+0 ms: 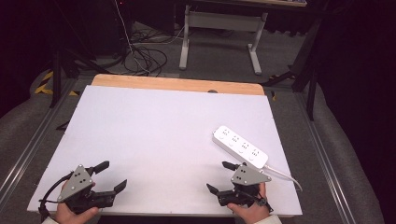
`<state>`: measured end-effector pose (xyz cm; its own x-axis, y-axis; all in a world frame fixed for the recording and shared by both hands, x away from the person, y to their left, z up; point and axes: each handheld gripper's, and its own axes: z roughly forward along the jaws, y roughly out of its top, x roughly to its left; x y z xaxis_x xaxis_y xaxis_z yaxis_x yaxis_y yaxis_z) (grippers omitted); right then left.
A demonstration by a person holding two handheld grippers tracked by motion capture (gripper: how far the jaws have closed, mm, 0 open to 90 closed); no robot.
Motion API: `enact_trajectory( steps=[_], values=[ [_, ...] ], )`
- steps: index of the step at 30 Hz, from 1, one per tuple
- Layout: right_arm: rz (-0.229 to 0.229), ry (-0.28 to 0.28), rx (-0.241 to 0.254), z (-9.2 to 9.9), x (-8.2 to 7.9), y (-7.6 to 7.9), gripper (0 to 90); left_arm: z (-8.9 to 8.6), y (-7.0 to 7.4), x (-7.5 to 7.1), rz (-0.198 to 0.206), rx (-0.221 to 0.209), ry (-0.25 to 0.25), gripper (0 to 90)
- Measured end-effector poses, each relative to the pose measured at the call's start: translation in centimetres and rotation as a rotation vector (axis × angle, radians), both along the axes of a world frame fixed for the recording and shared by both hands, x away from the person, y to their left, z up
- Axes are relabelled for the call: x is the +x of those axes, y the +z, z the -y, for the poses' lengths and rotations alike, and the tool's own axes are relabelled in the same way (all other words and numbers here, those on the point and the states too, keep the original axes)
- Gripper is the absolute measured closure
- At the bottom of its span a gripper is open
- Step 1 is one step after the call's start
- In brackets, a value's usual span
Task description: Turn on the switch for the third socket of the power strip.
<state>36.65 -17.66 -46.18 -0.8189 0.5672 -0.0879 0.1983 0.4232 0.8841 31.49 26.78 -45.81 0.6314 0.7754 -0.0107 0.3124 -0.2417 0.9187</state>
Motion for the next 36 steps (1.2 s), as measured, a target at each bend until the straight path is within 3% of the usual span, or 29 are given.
enact_trajectory(
  steps=[36],
  values=[
    [0.016, 0.006, -0.028, -0.38, -0.17, 0.44, 15.9, 0.01, 0.12, -0.14, 0.015, 0.033, 0.008, 15.9]
  ],
)
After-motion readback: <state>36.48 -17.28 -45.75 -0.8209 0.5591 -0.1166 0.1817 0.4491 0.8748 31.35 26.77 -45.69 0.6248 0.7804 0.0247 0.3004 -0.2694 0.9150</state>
